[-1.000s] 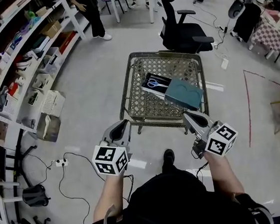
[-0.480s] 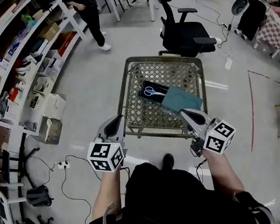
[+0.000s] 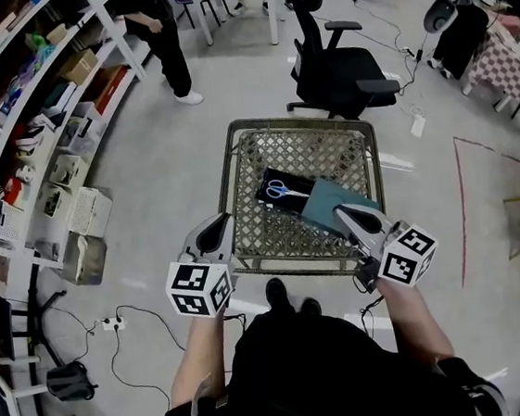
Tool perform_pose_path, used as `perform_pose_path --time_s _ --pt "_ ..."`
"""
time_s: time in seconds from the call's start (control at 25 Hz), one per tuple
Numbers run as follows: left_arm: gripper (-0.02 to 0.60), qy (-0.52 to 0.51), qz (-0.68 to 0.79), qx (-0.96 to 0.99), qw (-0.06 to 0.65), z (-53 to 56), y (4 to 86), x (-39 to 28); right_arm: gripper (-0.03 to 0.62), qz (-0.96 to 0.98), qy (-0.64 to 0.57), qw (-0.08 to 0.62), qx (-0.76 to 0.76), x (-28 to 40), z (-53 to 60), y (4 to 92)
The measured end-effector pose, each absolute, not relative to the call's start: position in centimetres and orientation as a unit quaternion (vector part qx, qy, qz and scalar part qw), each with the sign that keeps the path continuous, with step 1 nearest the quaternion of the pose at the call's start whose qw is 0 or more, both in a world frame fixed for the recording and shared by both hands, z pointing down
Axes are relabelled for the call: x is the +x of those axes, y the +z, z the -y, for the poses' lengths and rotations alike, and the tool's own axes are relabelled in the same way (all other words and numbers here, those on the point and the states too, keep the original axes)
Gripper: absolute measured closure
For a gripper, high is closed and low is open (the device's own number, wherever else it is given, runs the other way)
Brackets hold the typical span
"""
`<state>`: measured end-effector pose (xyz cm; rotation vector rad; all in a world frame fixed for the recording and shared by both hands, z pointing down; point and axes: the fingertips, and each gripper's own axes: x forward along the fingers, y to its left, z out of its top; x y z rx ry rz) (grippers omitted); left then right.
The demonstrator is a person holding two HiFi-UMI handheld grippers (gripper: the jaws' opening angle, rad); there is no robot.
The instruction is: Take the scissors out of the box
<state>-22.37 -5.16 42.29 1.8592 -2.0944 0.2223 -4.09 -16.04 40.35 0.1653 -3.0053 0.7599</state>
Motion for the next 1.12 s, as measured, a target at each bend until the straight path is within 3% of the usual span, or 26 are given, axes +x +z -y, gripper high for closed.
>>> perform_pose_path --time_s 0.4,0.84,1.12 --pt "0.555 0.085 0.679 0.704 0.191 9.8 44.2 -26.6 0.583 0.965 0.244 0.03 0.09 -9.7 17.9 40.6" --pt "0.555 0.12 0.652 0.702 0.262 12.9 50.2 -27.5 0.583 0.946 0.29 0.085 0.119 -9.7 20.9 44.3" --pt "0.554 0.186 0.627 0.707 0.269 15.8 54.1 -27.3 0.583 0.935 0.322 0.094 0.112 -11.4 22.2 47.4"
